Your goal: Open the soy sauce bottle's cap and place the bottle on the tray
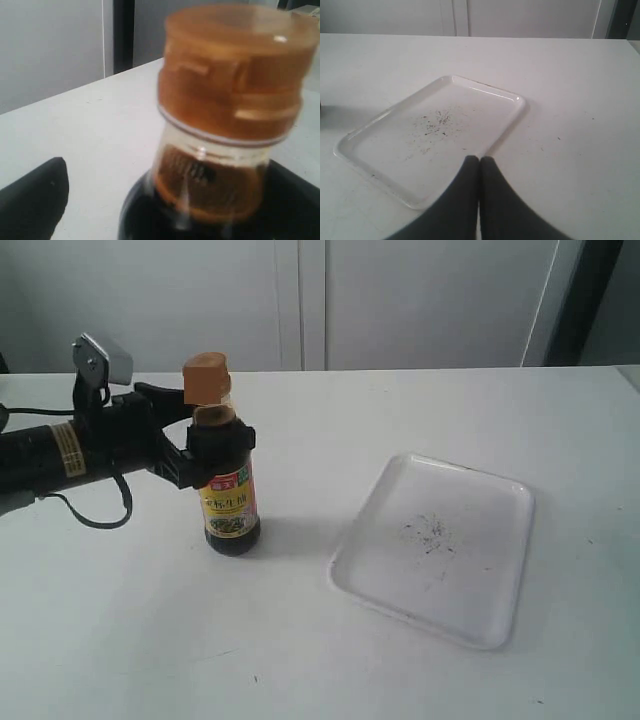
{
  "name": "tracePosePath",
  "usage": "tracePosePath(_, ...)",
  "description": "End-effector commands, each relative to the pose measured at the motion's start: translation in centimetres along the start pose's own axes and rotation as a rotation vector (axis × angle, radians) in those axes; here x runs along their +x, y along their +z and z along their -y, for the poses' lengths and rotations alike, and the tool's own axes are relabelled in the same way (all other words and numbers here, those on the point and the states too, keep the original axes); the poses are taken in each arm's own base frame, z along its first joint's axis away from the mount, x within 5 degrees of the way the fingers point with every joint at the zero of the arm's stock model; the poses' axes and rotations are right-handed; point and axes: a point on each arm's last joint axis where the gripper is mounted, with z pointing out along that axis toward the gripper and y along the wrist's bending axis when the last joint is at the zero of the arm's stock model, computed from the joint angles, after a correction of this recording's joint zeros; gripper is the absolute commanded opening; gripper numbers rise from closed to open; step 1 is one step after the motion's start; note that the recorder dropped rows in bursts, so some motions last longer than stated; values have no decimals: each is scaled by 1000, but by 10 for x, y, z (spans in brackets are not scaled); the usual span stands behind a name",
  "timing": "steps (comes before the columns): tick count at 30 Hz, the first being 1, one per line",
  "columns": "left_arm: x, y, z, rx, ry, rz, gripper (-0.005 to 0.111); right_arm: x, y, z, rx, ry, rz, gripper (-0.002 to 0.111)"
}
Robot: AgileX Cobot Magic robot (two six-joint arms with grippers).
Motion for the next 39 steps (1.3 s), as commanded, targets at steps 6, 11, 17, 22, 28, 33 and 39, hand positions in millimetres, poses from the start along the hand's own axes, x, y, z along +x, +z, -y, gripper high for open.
tracePosePath(6, 17, 21, 3, 25, 4, -10, 105, 1, 0, 0, 4, 4, 3, 0)
tracePosePath(11, 25, 25, 0, 26, -8, -23, 105, 1, 0, 0, 4, 4, 3, 0)
tracePosePath(17, 37, 28, -3, 27, -16, -47, 105, 1, 0, 0, 4, 4, 3, 0)
tracePosePath(22, 47, 30, -4, 31, -16, -69, 105, 1, 0, 0, 4, 4, 3, 0)
tracePosePath(28, 48, 30, -3, 35, -15, -73, 81, 1, 0, 0, 4, 4, 3, 0)
tracePosePath(33, 48, 30, -3, 41, -9, -76, 34, 1, 0, 0, 4, 4, 3, 0)
tracePosePath(39, 49, 30, -2, 56, 40, -82, 0, 1, 0, 0, 4, 4, 3, 0)
